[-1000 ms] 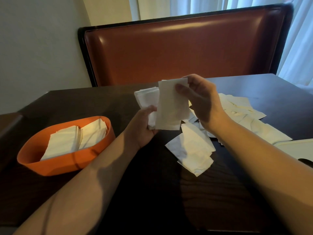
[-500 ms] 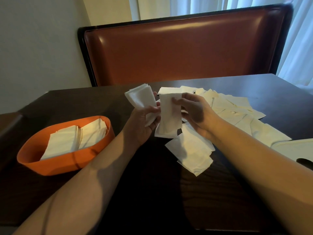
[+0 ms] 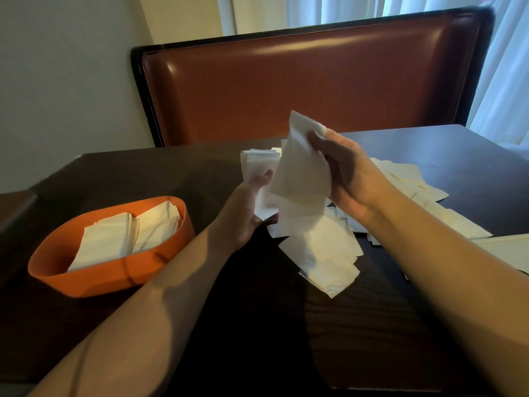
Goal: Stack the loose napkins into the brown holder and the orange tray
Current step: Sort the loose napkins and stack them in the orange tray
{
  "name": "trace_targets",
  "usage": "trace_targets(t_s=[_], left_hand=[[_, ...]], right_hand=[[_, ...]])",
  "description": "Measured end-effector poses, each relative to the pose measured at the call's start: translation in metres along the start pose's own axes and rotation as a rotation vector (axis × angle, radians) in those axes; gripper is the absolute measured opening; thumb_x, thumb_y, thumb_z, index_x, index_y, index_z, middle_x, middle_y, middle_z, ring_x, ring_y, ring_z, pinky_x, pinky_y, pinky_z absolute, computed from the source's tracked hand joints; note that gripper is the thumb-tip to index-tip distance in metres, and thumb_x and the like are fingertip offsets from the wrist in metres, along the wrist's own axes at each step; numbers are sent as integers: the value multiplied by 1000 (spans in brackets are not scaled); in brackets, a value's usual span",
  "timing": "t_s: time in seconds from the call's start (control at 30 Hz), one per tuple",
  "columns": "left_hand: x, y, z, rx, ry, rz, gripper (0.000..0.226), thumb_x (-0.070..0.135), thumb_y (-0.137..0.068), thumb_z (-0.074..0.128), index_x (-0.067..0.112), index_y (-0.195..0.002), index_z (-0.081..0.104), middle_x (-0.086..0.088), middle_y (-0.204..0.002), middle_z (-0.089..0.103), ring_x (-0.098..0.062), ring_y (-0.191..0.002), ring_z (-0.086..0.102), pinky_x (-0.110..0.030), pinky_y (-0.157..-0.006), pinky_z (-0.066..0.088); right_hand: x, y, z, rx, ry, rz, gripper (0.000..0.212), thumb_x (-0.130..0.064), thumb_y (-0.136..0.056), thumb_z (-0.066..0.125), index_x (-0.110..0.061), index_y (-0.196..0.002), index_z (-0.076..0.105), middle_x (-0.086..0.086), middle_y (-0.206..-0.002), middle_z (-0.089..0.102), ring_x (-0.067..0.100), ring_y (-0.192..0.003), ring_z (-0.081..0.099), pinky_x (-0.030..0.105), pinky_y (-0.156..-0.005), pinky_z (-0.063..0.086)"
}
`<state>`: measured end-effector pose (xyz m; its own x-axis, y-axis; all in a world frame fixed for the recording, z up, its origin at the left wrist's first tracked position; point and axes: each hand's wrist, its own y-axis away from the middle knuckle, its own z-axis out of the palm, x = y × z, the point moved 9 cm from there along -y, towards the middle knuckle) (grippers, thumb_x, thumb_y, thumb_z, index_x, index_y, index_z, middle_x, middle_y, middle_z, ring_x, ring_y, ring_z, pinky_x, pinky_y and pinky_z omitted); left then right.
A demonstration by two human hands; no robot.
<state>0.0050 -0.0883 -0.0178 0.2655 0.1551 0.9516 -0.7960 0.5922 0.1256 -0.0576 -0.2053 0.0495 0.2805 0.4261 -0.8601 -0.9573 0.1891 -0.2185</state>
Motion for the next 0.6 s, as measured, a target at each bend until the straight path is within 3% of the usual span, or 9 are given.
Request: trace_targets(t_s=[0.13, 0.27, 0.37, 0.53, 0.6], left_hand=[[3, 5, 14, -153, -41, -7, 23, 29, -105, 39, 23, -114, 59, 6, -108, 72, 0, -88, 70, -26, -84, 57], [-3, 10, 27, -276, -87, 3, 11, 24, -88, 64, 21, -96, 71, -1, -90, 75, -23, -88, 71, -50, -86, 55], [-2, 10, 28, -262, -140, 78, 28, 3, -70, 71, 17, -93, 75, -11, -97, 68, -35, -97, 61, -70, -94, 40], [5, 6, 22, -197, -60, 120, 43, -14, -73, 67, 9, -108, 65, -10, -97, 69, -30, -96, 67, -53, -84, 57], [12, 9, 23, -204, 18, 120, 39, -15, -79, 58, 14, -105, 64, -6, -92, 71, -25, -91, 70, -43, -72, 61]], right_hand=[[-4, -3, -12, 100, -3, -66, 20, -15, -99, 55, -4, -115, 62, 6, -92, 70, 17, -79, 68, 28, -65, 57], [-3, -2, -42, 332, 47, -69, 12, -19, -98, 61, -8, -96, 66, 7, -91, 71, 16, -80, 69, 28, -65, 56], [1, -1, -58, 464, 66, -25, 8, -18, -96, 64, -10, -96, 67, 7, -90, 74, 17, -77, 71, 28, -60, 56], [15, -2, -75, 591, 113, 71, 25, -12, -93, 66, -4, -116, 64, 11, -99, 68, 21, -83, 67, 30, -65, 58], [22, -3, -83, 625, 185, 129, 29, -11, -91, 67, -4, -119, 63, 9, -96, 63, 22, -85, 61, 32, -67, 54]])
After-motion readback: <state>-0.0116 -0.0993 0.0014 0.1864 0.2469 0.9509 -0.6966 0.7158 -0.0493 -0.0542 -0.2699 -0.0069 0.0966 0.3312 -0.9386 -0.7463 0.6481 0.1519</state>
